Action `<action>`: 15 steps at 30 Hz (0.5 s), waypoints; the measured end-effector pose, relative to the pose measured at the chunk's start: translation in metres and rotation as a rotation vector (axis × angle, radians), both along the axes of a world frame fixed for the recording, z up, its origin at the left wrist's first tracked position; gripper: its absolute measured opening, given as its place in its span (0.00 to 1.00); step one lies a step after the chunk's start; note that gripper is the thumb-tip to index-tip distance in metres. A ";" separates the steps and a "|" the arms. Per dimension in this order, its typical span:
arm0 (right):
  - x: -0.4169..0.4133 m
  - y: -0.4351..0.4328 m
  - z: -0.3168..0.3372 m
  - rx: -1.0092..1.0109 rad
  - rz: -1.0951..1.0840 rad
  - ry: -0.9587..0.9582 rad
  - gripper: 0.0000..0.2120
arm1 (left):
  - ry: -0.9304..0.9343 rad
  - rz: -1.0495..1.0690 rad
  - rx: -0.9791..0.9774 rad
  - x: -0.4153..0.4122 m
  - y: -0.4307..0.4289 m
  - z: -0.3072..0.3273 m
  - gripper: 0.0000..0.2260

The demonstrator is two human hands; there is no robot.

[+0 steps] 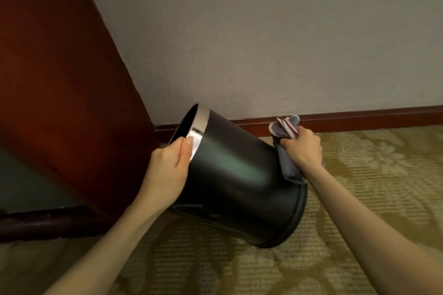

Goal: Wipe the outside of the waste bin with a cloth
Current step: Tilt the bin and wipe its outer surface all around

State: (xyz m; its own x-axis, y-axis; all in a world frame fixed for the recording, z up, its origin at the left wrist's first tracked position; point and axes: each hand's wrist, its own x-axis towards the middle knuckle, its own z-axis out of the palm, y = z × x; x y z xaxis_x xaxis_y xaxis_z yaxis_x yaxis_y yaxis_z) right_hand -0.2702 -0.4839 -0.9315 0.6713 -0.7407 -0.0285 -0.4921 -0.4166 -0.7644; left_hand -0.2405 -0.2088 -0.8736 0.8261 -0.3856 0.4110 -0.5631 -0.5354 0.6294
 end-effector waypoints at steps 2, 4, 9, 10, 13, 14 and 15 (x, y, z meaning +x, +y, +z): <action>-0.002 0.008 0.006 0.022 -0.032 -0.051 0.13 | -0.030 -0.034 0.021 -0.004 -0.010 0.005 0.19; -0.003 0.019 0.017 0.044 -0.060 -0.121 0.12 | -0.016 -0.068 0.031 -0.007 -0.023 0.009 0.19; -0.001 0.056 0.057 0.077 -0.030 -0.340 0.09 | -0.044 -0.100 0.056 -0.008 -0.047 0.017 0.19; 0.000 0.065 0.064 0.076 -0.018 -0.389 0.08 | -0.053 -0.098 0.059 -0.007 -0.051 0.018 0.19; 0.000 0.090 0.080 0.092 0.043 -0.552 0.09 | -0.100 -0.075 0.071 -0.002 -0.055 0.019 0.18; 0.000 0.097 0.081 0.099 0.073 -0.595 0.11 | -0.111 -0.062 0.068 0.000 -0.054 0.019 0.18; 0.000 0.104 0.081 0.097 0.104 -0.627 0.12 | -0.114 -0.048 0.061 0.003 -0.052 0.019 0.18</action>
State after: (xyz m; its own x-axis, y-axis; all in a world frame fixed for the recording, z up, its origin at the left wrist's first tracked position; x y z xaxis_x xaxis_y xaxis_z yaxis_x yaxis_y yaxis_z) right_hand -0.2703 -0.3804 -0.8508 0.6507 -0.6842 0.3293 0.0996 -0.3530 -0.9303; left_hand -0.2373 -0.2605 -0.8549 0.7555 -0.4506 0.4756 -0.6548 -0.5418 0.5269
